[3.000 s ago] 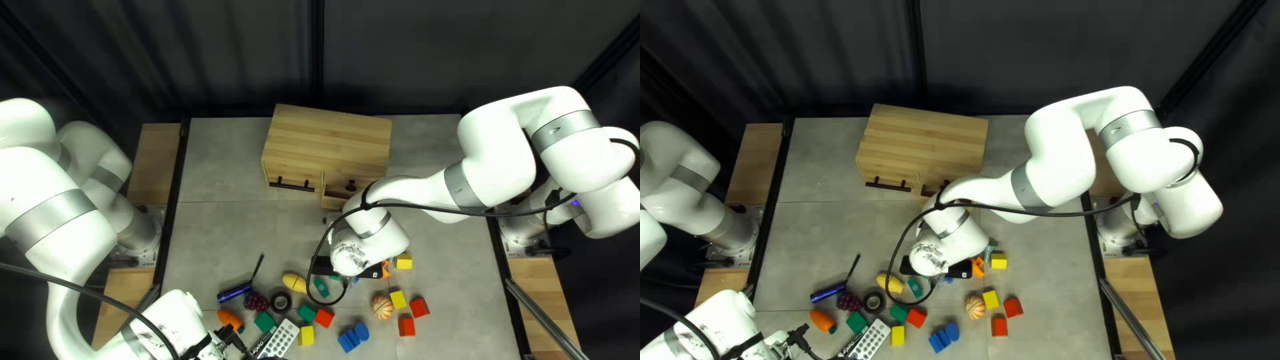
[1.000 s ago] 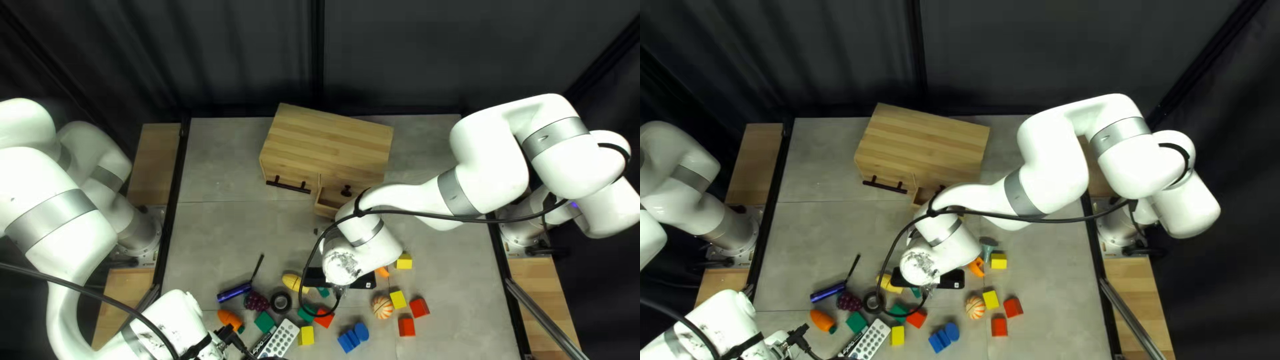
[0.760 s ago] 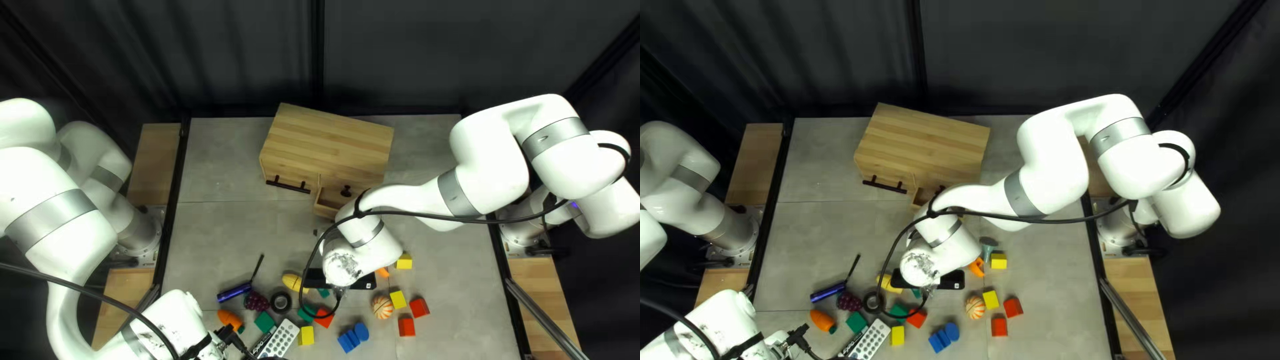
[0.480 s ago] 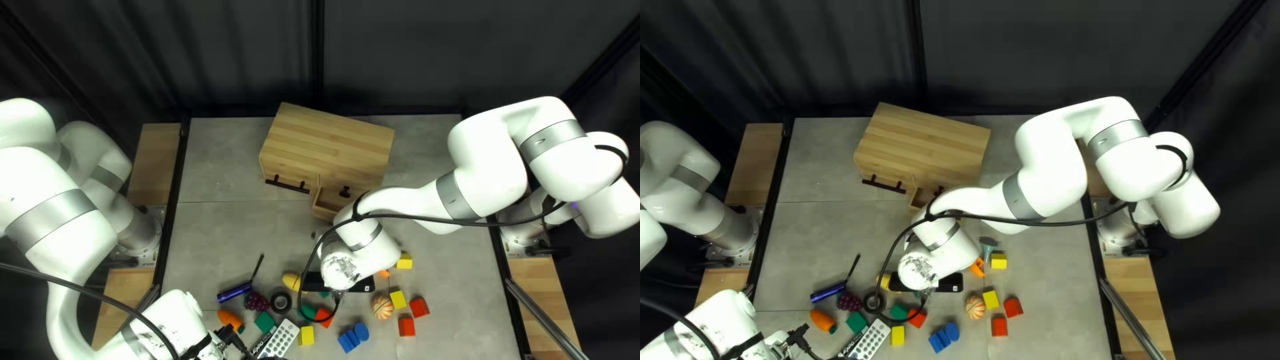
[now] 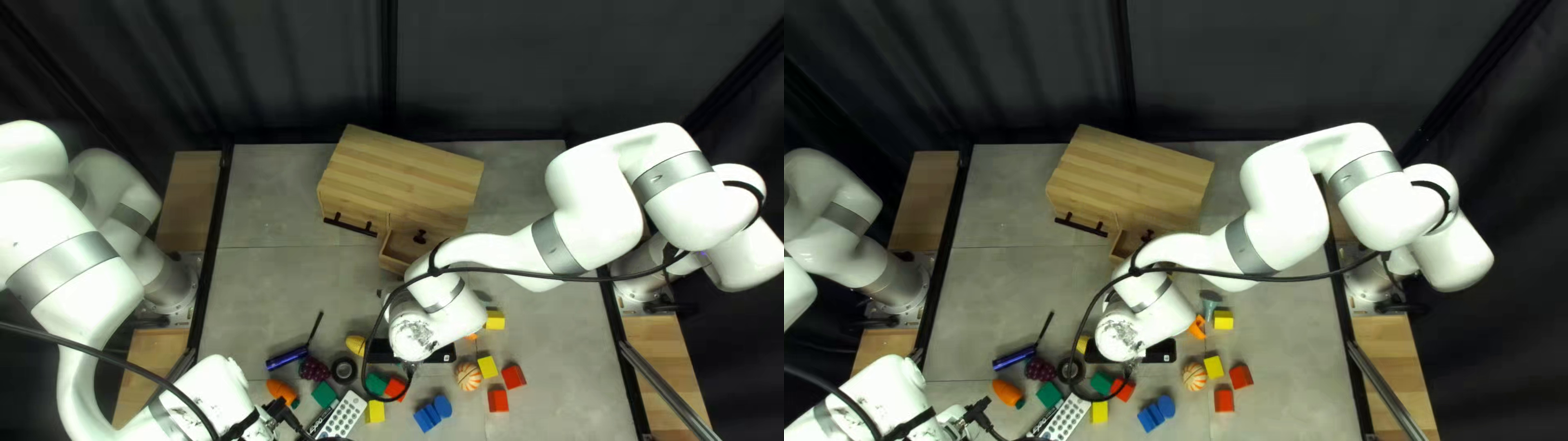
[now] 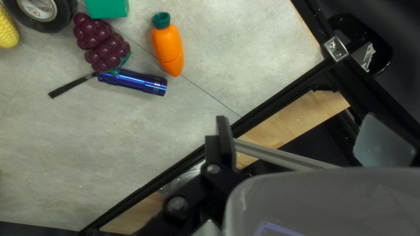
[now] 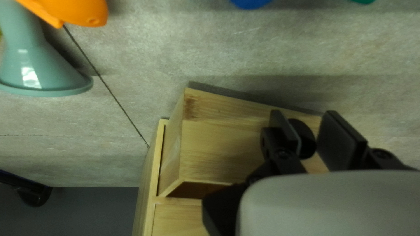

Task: Open drawers and place objects into drawer and close

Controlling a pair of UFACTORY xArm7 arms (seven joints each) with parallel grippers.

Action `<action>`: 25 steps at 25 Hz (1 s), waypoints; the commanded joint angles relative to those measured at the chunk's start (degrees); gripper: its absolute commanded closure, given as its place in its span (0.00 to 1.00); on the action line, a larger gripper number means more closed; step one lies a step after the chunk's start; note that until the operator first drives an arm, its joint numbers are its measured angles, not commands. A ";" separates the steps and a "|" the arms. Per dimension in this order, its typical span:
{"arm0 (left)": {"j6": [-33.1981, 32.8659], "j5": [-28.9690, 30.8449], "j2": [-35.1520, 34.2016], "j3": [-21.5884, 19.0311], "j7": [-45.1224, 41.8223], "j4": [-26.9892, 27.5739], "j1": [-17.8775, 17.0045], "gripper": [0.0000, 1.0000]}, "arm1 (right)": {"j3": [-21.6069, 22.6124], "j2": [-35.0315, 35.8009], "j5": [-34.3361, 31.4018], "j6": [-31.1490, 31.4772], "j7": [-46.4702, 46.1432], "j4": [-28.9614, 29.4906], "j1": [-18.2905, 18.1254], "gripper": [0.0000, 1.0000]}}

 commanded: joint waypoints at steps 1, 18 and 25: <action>0.00 0.00 0.00 0.00 0.00 0.00 0.00 0.00 | 0.30 -0.89 0.51 1.54 -0.55 1.12 0.36 0.00; 0.00 0.00 0.00 0.00 0.00 0.00 0.00 0.00 | -0.92 -7.73 6.89 22.87 11.24 8.56 3.68 0.00; 0.00 0.00 0.00 0.00 0.00 0.00 0.00 0.00 | -4.37 -9.49 9.99 29.47 24.88 9.15 2.85 0.00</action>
